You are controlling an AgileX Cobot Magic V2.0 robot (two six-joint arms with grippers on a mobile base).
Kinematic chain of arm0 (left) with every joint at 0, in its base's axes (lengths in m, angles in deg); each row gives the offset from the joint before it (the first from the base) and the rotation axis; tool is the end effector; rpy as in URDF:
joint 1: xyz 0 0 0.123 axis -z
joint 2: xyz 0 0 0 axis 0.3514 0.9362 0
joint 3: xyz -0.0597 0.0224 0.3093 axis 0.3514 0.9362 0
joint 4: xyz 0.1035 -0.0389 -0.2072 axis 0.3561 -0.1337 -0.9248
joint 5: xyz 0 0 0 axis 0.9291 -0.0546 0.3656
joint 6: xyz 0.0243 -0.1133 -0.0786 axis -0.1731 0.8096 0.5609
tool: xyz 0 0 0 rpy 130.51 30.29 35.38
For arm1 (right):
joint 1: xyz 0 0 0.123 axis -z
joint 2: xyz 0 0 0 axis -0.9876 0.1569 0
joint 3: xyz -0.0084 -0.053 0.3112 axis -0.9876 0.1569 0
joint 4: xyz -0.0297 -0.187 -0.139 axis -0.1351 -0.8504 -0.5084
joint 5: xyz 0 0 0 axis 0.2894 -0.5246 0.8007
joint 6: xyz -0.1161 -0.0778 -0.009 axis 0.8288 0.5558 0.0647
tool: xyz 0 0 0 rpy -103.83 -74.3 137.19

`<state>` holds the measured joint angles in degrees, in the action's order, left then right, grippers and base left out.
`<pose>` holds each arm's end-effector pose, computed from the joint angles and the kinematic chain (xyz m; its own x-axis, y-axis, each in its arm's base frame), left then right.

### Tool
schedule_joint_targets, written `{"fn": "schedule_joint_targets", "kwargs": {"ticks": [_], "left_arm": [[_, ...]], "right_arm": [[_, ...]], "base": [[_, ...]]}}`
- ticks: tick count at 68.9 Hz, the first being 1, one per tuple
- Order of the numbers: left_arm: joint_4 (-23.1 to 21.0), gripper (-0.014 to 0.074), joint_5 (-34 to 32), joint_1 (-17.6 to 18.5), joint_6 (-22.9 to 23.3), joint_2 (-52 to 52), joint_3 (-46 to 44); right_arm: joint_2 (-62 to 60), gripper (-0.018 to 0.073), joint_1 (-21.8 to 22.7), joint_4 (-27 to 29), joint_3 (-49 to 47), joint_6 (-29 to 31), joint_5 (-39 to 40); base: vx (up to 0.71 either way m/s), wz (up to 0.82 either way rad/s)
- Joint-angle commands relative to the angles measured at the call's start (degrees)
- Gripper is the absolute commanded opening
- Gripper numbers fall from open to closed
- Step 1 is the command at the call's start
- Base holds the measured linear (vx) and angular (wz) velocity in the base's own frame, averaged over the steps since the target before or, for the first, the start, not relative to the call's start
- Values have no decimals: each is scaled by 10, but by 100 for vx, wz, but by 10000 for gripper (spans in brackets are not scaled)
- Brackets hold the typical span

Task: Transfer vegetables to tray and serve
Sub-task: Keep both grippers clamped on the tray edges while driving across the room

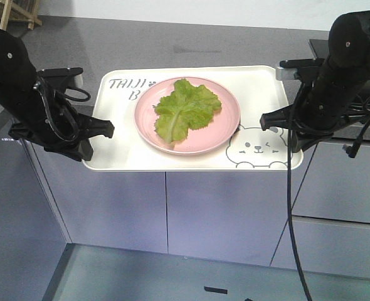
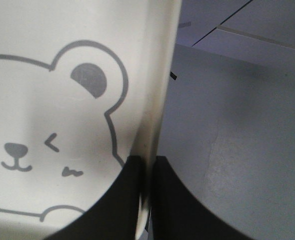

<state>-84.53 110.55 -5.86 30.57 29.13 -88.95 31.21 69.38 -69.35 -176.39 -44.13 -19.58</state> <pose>0.3552 -0.1171 0.2846 -0.9529 0.0916 -0.2891 0.1546 0.9669 -0.2032 0.3773 0.0751 0.2873 -0.9642 -0.0957 -0.2473 -0.1011 0.9948 0.0094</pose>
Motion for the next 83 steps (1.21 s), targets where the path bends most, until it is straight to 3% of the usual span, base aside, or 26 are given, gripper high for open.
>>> {"fn": "schedule_joint_targets", "kwargs": {"ticks": [1, 83], "left_arm": [[-42, -7, -28, 10, -16, -36, -22], [-42, -7, -28, 10, -16, -36, -22]], "right_arm": [[-34, -8, -3, 14, -16, 15, 30], [-34, -8, -3, 14, -16, 15, 30]], "base": [[6, 0], [6, 3]]}}
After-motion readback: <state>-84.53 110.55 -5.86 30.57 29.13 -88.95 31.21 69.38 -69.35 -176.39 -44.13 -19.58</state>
